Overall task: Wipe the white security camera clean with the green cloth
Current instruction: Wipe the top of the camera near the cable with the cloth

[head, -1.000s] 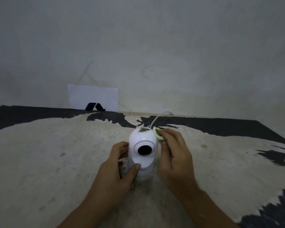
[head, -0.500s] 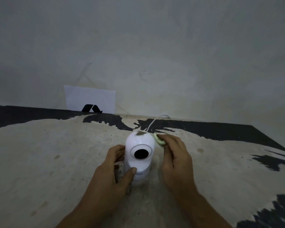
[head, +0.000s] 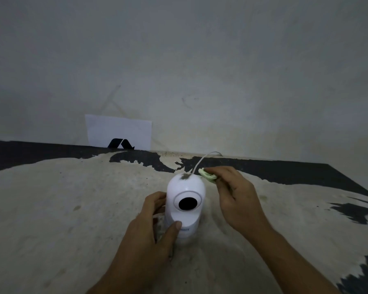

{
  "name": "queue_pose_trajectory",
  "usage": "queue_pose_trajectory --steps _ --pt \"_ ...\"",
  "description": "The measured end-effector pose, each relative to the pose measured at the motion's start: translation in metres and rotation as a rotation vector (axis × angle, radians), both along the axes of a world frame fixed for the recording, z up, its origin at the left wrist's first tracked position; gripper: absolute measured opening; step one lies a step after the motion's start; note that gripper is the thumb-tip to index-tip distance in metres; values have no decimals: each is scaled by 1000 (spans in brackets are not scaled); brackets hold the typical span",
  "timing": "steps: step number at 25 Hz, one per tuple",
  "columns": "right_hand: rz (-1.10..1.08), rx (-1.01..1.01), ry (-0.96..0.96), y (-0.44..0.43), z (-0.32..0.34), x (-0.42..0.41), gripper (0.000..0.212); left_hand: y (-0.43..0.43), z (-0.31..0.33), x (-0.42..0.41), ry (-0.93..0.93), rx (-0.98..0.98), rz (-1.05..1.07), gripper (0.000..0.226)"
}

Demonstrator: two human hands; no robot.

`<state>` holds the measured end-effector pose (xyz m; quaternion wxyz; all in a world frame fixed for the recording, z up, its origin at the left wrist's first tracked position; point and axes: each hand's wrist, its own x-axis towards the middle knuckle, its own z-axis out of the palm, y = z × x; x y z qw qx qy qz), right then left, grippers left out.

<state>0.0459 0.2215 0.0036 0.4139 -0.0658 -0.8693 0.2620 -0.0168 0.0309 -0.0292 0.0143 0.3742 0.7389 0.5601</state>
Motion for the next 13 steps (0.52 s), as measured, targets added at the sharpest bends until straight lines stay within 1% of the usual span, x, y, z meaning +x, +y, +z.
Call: queue_pose_trajectory --steps 2,4,5,7,10,13 --pt "101 -29 48 -7 8 4 36 1 1 0 -9 -5 -10 50" --pt "196 0 73 -18 9 6 36 2 1 -1 -15 -3 -22 49" --pt "208 11 72 -20 7 4 35 1 1 -2 -12 1 -23 50" --pt "158 -27 55 -17 0 -2 34 2 -1 -2 -9 9 -22 48" --pt "108 -78 -63 -9 -3 -5 35 2 -1 -2 -3 -12 -12 47" --pt "161 -85 -69 -8 8 -4 36 3 0 -3 -1 -15 -7 51"
